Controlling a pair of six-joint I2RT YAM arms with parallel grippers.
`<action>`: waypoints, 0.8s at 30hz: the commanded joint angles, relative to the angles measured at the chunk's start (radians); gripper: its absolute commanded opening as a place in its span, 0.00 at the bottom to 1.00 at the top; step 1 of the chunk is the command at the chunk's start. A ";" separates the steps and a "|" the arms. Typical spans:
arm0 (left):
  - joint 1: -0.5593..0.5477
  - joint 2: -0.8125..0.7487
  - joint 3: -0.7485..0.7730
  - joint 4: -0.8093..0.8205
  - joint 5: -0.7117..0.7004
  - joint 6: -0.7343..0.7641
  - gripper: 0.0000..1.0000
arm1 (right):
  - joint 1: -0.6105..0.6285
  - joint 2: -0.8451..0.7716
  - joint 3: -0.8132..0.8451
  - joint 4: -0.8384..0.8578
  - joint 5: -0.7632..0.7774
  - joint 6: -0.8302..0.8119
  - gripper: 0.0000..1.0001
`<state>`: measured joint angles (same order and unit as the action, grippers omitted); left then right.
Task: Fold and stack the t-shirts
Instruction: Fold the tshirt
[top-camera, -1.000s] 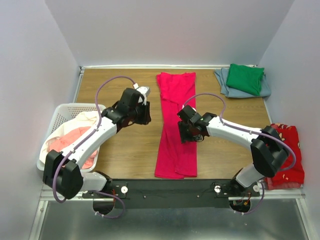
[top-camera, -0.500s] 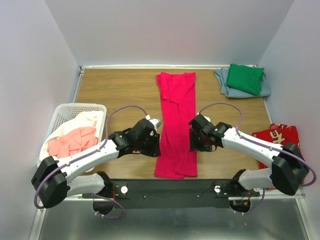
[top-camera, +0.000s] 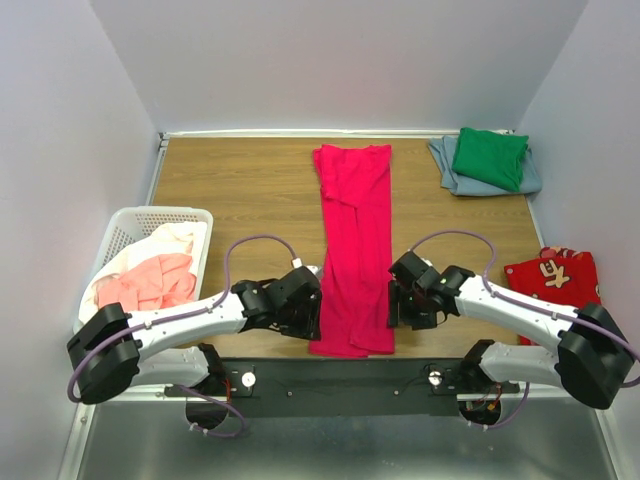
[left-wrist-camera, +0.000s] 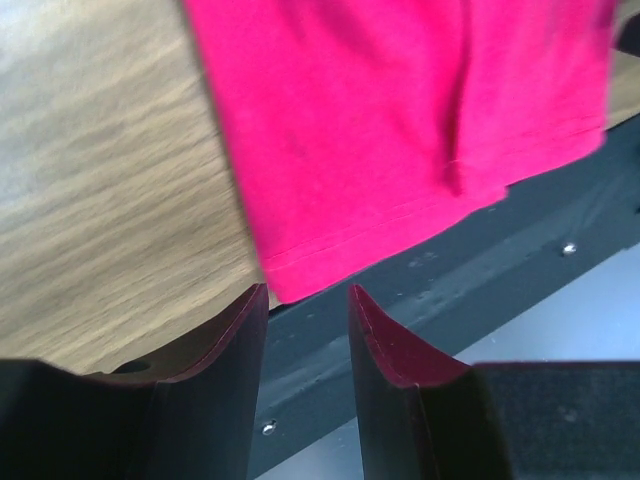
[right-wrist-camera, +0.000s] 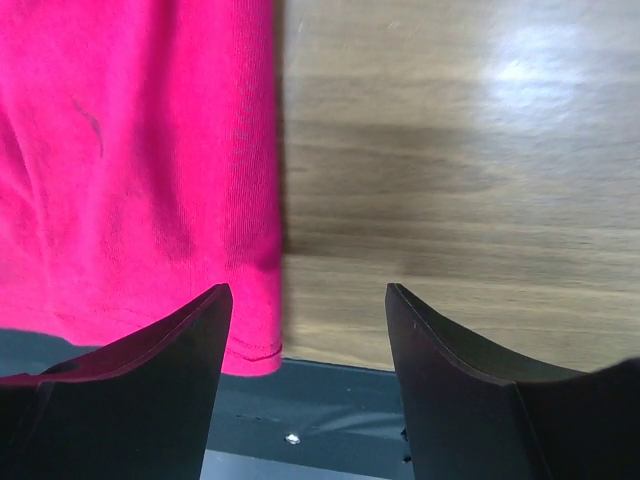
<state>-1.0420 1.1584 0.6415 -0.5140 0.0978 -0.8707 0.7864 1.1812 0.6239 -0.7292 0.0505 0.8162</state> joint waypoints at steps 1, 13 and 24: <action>-0.010 0.017 -0.063 0.022 -0.009 -0.050 0.47 | 0.013 -0.012 -0.035 0.048 -0.044 0.015 0.71; -0.010 0.075 -0.109 0.143 0.091 -0.008 0.46 | 0.050 0.021 -0.058 0.091 -0.146 0.011 0.68; -0.010 0.087 -0.115 0.184 0.057 -0.024 0.46 | 0.105 0.003 -0.099 0.105 -0.181 0.061 0.59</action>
<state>-1.0477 1.2335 0.5331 -0.3668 0.1650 -0.8883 0.8742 1.1873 0.5507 -0.6430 -0.1062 0.8478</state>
